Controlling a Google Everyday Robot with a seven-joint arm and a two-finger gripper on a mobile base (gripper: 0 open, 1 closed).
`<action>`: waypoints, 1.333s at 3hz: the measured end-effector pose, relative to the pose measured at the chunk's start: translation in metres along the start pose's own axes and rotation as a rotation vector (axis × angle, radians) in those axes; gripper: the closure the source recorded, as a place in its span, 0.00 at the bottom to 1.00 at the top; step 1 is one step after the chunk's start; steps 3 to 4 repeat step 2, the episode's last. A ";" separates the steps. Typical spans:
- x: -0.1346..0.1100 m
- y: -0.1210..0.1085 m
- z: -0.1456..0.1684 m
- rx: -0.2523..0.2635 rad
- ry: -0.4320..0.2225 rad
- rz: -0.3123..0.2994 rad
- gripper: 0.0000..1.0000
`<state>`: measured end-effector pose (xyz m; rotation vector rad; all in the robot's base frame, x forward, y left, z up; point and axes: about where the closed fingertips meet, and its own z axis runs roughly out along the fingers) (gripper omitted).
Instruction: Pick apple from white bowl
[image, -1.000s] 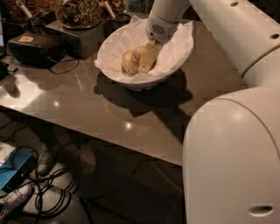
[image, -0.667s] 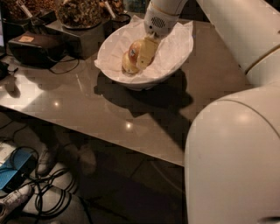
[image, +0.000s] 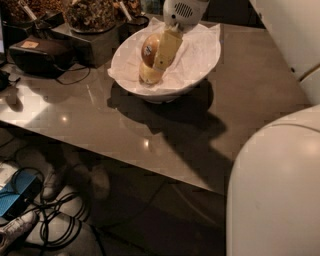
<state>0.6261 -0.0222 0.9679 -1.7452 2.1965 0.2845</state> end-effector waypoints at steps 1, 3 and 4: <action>-0.007 0.017 -0.018 0.002 -0.012 -0.032 1.00; -0.015 0.038 -0.034 -0.005 -0.031 -0.081 1.00; -0.015 0.038 -0.034 -0.005 -0.031 -0.081 1.00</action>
Offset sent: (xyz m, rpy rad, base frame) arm -0.0927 -0.0004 0.0520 -0.0227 0.0408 0.1639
